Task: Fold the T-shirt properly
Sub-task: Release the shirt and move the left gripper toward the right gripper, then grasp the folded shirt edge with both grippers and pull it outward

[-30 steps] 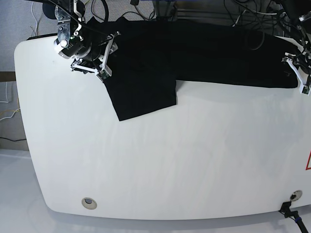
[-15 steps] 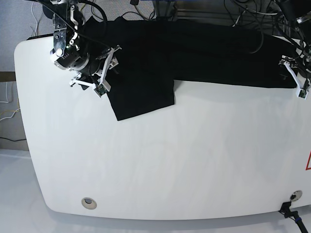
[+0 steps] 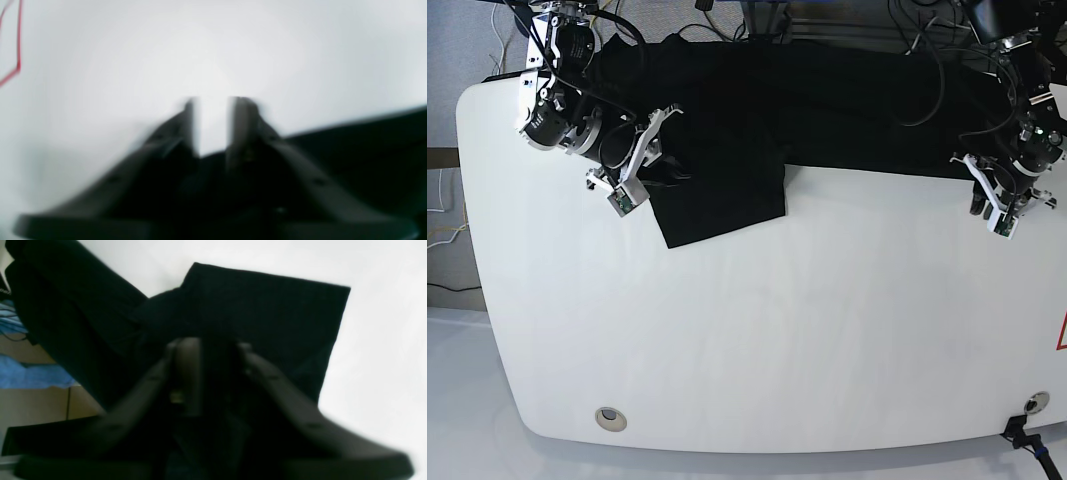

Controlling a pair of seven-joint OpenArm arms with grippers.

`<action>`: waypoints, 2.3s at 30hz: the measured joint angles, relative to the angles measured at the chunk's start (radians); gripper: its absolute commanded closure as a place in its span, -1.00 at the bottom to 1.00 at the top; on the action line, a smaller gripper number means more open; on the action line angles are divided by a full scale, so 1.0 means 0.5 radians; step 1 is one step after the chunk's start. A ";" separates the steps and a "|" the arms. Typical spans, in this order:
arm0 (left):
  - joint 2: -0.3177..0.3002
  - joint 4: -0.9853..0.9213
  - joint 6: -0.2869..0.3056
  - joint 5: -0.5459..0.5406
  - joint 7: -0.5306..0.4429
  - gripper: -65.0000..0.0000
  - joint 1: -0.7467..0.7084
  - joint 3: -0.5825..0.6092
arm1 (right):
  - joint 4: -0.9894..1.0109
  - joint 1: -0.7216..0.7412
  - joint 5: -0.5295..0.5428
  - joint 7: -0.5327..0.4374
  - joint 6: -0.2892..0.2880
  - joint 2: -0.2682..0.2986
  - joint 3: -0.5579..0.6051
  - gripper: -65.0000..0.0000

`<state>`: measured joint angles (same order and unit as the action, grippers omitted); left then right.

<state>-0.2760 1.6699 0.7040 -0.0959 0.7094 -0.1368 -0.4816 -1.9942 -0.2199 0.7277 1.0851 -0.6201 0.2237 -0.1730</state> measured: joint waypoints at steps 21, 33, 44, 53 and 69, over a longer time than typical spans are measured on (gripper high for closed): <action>0.002 -0.068 -0.004 -0.071 -0.131 1.00 -0.420 0.243 | 0.184 -0.363 -0.742 -0.060 -0.017 0.044 0.107 1.00; -0.087 -0.472 0.009 -0.100 -0.143 1.00 -0.018 0.242 | 0.820 0.111 -0.778 -0.565 -0.092 0.051 0.166 1.00; -0.099 -0.545 0.021 -0.066 -0.109 1.00 0.097 0.249 | 1.204 0.382 -0.775 -0.825 -0.110 0.050 0.172 1.00; -0.098 -0.545 0.018 -0.065 -0.098 1.00 0.111 0.249 | 0.880 0.371 -0.925 -0.509 -0.064 0.022 0.181 0.68; -0.098 -0.545 0.001 -0.029 -0.094 1.00 0.124 0.247 | 1.492 1.099 -1.036 -0.674 -0.001 -0.237 0.148 0.28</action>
<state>-0.3252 1.3975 0.7044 -0.1104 0.6624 -0.0746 -0.3580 -1.2484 0.3294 0.2096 0.7479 -0.6205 0.1055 -0.0990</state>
